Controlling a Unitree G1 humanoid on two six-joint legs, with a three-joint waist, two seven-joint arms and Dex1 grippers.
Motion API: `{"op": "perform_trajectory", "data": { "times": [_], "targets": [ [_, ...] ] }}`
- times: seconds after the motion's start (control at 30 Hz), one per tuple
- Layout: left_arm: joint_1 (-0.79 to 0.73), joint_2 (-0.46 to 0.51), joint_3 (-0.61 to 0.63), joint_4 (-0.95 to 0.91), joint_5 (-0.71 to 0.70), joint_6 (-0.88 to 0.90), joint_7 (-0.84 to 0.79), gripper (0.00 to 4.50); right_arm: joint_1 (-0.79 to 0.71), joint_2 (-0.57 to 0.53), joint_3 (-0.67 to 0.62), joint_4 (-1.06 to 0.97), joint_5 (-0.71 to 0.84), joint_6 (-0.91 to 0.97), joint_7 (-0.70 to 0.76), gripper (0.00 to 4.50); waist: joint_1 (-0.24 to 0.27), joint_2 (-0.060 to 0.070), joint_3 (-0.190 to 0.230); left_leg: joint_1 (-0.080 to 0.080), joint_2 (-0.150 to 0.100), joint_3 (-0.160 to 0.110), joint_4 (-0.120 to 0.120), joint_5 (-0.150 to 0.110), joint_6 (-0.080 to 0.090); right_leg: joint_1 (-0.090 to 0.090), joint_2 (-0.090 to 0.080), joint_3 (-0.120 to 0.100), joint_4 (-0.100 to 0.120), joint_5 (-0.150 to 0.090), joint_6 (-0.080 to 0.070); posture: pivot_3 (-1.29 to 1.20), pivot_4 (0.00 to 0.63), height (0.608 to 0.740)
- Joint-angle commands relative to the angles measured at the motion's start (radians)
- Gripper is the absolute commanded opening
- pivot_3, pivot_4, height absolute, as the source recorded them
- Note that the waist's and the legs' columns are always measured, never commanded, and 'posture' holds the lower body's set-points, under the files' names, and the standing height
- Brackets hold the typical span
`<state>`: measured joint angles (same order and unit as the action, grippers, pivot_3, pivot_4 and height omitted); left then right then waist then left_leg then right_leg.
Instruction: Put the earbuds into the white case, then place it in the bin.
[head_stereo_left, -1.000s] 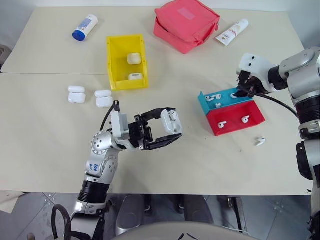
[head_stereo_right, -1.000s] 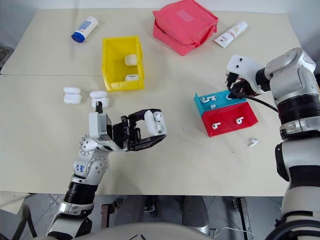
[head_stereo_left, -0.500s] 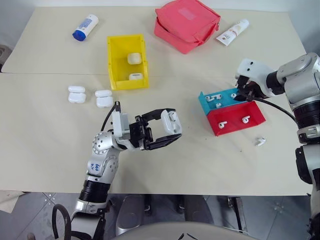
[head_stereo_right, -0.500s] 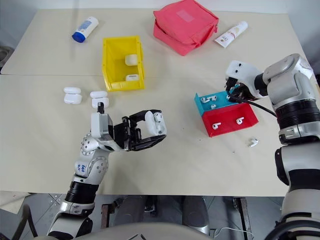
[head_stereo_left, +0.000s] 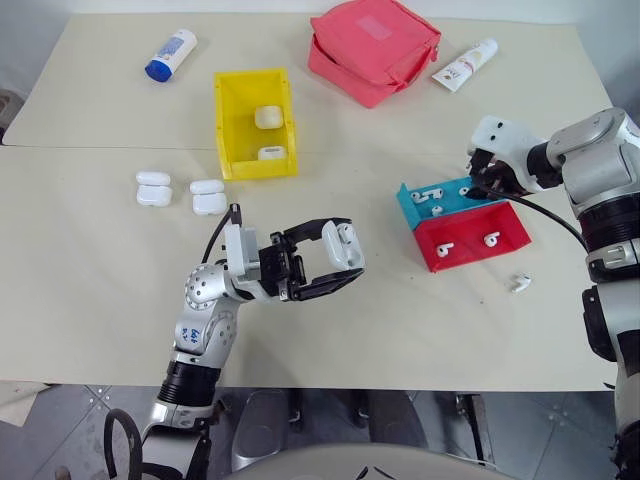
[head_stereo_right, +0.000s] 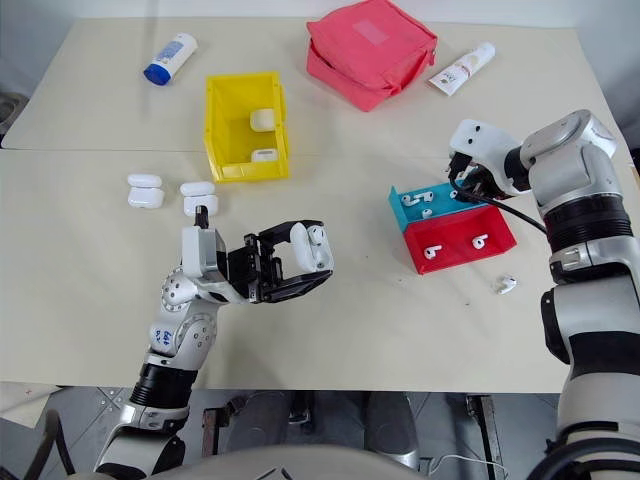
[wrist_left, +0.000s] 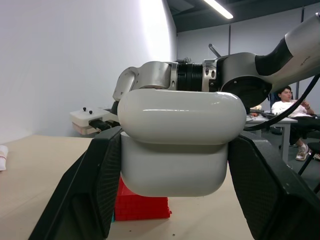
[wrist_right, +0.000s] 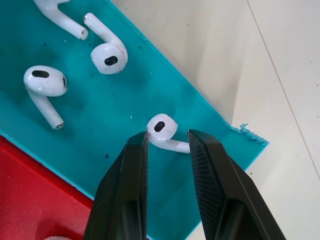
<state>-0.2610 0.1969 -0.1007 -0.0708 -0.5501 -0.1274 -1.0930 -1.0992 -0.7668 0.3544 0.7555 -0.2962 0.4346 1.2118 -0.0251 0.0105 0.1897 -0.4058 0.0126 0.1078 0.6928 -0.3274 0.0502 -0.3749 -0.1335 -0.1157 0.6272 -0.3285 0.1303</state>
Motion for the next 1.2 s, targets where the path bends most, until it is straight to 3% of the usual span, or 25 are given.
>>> {"op": "perform_trajectory", "data": {
  "times": [0.03,1.07,1.2],
  "targets": [
    [0.008,-0.005,-0.009,-0.046,0.001,-0.019,0.002,2.81,-0.027,-0.004,0.0,0.007,-0.011,-0.023,0.006,1.29,-0.001,0.0,0.0,0.0,0.0,0.0,0.0,0.0,0.0,0.0,0.0,0.0,0.0,0.0,0.0,0.0,0.15,0.74],
    [0.023,0.002,-0.01,-0.065,0.004,-0.018,0.02,2.81,-0.045,0.034,0.006,0.097,-0.046,-0.095,0.02,1.29,-0.001,0.0,0.0,0.0,0.0,0.0,0.0,0.0,0.0,0.0,0.0,0.0,0.0,0.0,0.0,0.0,0.15,0.74],
    [0.018,0.002,-0.008,-0.061,0.005,-0.019,0.02,2.81,-0.038,0.035,0.007,0.086,-0.045,-0.09,0.034,0.41,-0.002,0.0,0.0,0.0,0.0,0.0,0.0,0.0,0.0,0.0,0.0,0.0,0.0,0.0,0.0,0.0,0.15,0.74]
  ]
}}
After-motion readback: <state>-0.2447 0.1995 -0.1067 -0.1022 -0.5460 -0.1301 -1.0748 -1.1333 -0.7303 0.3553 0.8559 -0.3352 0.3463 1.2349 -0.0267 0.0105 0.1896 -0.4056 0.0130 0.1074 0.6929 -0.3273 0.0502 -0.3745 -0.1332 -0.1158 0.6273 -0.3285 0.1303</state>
